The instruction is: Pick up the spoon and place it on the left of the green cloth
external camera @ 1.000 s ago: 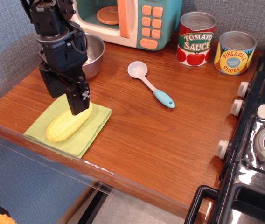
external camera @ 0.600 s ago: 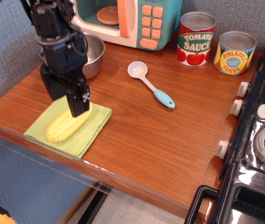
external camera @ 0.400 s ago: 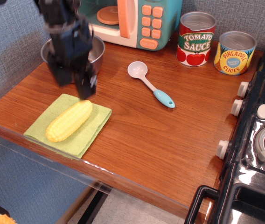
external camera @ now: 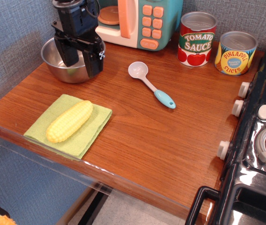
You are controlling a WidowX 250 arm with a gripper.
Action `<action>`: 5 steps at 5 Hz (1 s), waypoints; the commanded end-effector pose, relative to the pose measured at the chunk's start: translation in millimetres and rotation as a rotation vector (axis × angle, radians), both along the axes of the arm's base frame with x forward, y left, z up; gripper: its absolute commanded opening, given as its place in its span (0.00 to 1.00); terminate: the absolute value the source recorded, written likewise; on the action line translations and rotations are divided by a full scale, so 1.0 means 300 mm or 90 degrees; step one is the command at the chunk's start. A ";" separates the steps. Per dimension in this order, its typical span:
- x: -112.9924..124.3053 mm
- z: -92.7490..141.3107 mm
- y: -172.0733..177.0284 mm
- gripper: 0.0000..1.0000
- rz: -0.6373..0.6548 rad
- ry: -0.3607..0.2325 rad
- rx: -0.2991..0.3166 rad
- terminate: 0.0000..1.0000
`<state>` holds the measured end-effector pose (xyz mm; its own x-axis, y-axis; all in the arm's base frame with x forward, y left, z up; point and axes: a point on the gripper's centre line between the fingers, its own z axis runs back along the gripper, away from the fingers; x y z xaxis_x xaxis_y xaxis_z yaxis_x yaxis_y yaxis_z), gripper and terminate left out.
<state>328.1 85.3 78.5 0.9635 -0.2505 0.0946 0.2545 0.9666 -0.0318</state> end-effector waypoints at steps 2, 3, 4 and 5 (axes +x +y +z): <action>0.177 -0.038 -0.397 1.00 0.037 0.004 -0.004 0.00; 0.227 -0.089 -0.456 1.00 0.100 0.030 0.021 0.00; 0.235 -0.160 -0.458 1.00 0.160 0.052 0.050 0.00; 0.200 -0.224 -0.443 1.00 0.188 0.078 0.091 0.00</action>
